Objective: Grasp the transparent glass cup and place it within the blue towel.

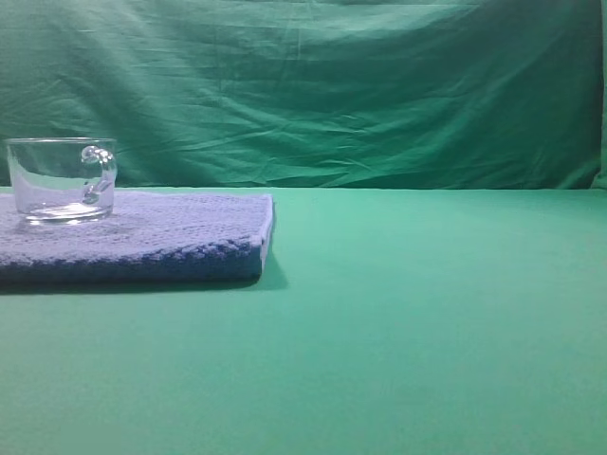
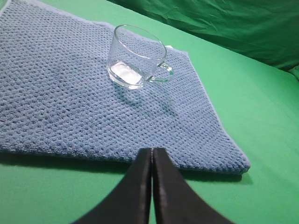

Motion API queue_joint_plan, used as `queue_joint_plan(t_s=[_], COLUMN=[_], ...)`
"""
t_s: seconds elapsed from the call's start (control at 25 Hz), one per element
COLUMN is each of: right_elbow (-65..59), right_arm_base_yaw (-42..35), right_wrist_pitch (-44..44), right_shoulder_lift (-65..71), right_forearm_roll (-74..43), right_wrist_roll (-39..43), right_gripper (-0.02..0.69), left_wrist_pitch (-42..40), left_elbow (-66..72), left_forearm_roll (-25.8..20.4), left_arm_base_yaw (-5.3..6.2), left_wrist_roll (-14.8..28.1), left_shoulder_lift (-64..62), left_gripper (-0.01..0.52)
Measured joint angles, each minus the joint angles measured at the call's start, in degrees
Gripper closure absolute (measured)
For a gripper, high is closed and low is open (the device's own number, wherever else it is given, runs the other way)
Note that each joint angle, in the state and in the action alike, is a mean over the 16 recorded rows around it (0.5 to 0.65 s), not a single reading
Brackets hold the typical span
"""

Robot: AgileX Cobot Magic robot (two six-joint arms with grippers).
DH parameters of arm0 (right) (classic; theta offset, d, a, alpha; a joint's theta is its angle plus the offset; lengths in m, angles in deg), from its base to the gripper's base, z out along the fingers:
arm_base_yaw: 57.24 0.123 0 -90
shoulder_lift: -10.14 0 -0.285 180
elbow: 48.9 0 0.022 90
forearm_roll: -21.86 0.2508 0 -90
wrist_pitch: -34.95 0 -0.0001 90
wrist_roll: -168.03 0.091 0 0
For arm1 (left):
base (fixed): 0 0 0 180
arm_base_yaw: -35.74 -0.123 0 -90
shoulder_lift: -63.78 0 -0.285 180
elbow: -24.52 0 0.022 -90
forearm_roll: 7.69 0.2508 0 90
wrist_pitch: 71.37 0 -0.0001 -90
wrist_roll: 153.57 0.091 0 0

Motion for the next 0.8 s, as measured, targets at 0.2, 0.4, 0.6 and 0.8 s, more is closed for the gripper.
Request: queue_joint_plan(t_s=[0.2, 0.4, 0.6, 0.8], right_elbow=[-7.32, -12.2, -16.84, -22.25], right_arm_base_yaw=[-0.04, -0.63, -3.78, -10.11], right_wrist_pitch=[2.42, 4.88, 8.24, 10.38], right_shoulder_lift=[-7.41, -13.12, -18.96, -26.05], right_forearm_roll=[-1.24, -4.37, -7.91, -10.84], right_wrist_roll=[1.47, 4.66, 7.93, 10.43], right_gripper=[0.665, 0.665, 0.665, 0.665], left_wrist_pitch=[0.0, 0.0, 0.0, 0.0], left_elbow=[0.0, 0.0, 0.0, 0.0], left_forearm_roll=[0.0, 0.0, 0.0, 0.0], left_arm_base_yaw=[0.0, 0.0, 0.0, 0.0], left_wrist_roll=[0.0, 0.0, 0.0, 0.0], left_shoulder_lift=[0.0, 0.0, 0.0, 0.0], left_gripper=[0.514, 0.514, 0.514, 0.514])
